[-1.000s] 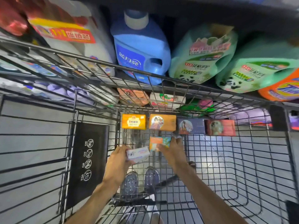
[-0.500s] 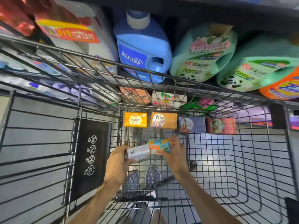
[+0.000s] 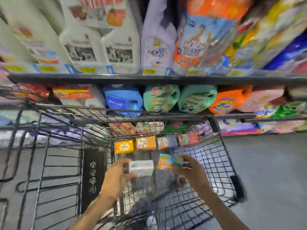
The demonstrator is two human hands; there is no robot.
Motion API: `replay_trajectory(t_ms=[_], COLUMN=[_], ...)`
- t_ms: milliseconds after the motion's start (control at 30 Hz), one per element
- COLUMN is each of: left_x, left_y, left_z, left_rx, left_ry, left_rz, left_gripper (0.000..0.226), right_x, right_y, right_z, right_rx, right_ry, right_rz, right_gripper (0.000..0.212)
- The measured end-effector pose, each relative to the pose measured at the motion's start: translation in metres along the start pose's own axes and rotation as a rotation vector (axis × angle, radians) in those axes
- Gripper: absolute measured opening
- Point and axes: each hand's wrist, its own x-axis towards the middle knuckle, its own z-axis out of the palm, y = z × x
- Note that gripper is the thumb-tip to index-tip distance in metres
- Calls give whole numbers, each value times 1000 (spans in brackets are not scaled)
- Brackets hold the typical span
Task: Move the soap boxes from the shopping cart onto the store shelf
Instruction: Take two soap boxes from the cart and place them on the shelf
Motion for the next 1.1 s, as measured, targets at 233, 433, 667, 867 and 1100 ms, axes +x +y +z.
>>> replay_trajectory(t_ms=[233, 433, 667, 867, 1100], left_x=[-28, -65, -109, -153, -198], left_y=[150, 315, 467, 581, 703], left_z=[-46, -29, 47, 146, 273], left_rx=[-108, -60, 22, -3, -81], left_ry=[-94, -231, -336, -401, -479], left_rz=[288, 537, 802, 936, 995], left_gripper=[48, 44, 41, 44, 42], right_x=[-103, -198, -284, -348, -400], right_y=[-73, -107, -89, -48, -5], right_z=[-129, -232, -362, -493, -647], right_rx=[110, 248, 262, 278, 243], right_ry=[150, 399, 659, 848, 942], right_rz=[-92, -157, -198, -222, -244], right_gripper=[43, 42, 44, 42, 43])
